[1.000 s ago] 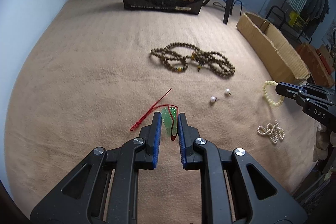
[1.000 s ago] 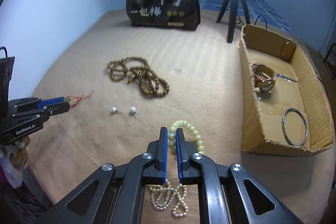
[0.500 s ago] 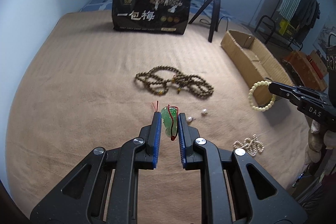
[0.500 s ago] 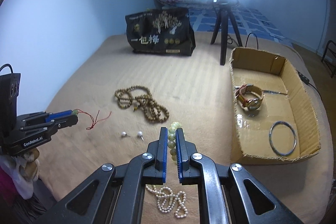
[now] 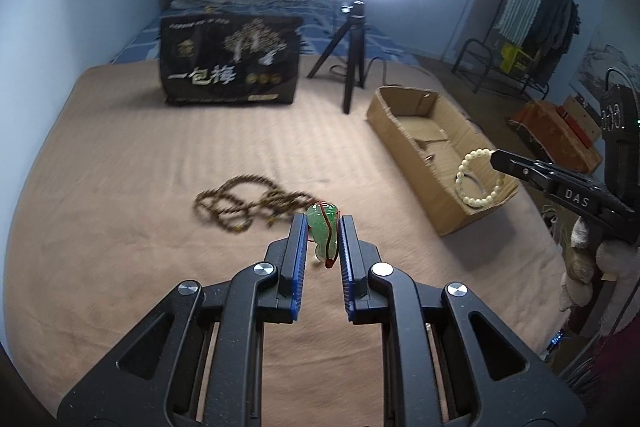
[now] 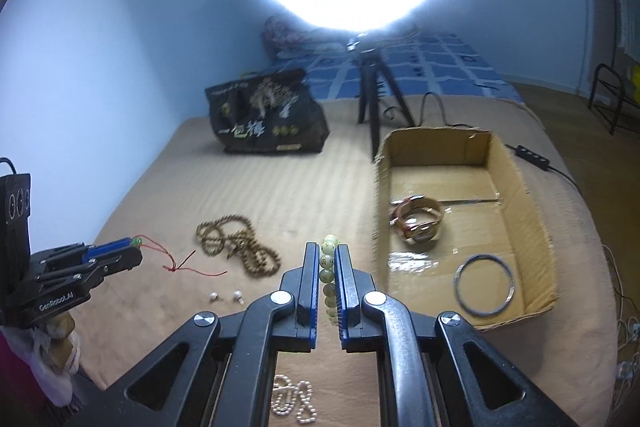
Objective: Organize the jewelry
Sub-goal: 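Carry the pendant in left tool and bracelet in right tool over the box, then open left tool to drop the pendant while right tool drops the bracelet into the box, then move both tools back toward the brown bead strand and pearl earrings, then close left tool on a pearl earring while right tool grips the white pearl necklace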
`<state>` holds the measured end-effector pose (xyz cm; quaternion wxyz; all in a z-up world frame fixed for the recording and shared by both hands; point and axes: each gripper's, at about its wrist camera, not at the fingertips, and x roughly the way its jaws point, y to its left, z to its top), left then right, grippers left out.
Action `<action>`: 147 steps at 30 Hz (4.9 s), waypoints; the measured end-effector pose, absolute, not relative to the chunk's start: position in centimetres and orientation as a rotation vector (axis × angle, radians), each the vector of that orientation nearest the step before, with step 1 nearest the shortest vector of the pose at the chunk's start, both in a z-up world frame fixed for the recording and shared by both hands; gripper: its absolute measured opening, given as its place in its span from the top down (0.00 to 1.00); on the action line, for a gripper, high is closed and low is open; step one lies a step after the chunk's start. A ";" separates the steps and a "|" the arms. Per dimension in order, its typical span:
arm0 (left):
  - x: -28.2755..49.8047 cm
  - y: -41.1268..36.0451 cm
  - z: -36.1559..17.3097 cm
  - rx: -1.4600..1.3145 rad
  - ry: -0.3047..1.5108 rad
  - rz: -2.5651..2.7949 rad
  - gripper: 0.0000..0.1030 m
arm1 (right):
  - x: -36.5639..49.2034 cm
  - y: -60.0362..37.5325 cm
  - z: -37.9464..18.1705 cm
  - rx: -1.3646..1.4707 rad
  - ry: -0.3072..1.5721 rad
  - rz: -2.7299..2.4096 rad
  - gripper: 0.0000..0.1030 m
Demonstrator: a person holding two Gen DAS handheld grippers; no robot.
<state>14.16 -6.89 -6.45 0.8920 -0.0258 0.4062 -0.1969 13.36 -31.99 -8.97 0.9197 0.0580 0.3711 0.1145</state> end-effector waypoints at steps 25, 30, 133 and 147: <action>19.0 -19.1 -4.0 -0.057 0.807 -0.609 0.86 | 15.0 -40.6 -9.0 0.248 0.745 0.076 0.95; 20.2 -22.2 -4.8 -0.025 0.814 -0.624 0.86 | 15.3 -42.2 -9.9 0.274 0.763 0.049 0.95; 16.2 -5.0 -15.9 0.129 0.939 -0.531 0.69 | 7.1 -29.4 -16.2 -0.045 0.853 0.357 0.11; 16.8 -7.0 -18.0 0.190 0.947 -0.559 0.75 | 7.1 -28.2 -20.5 -0.050 0.931 0.389 0.12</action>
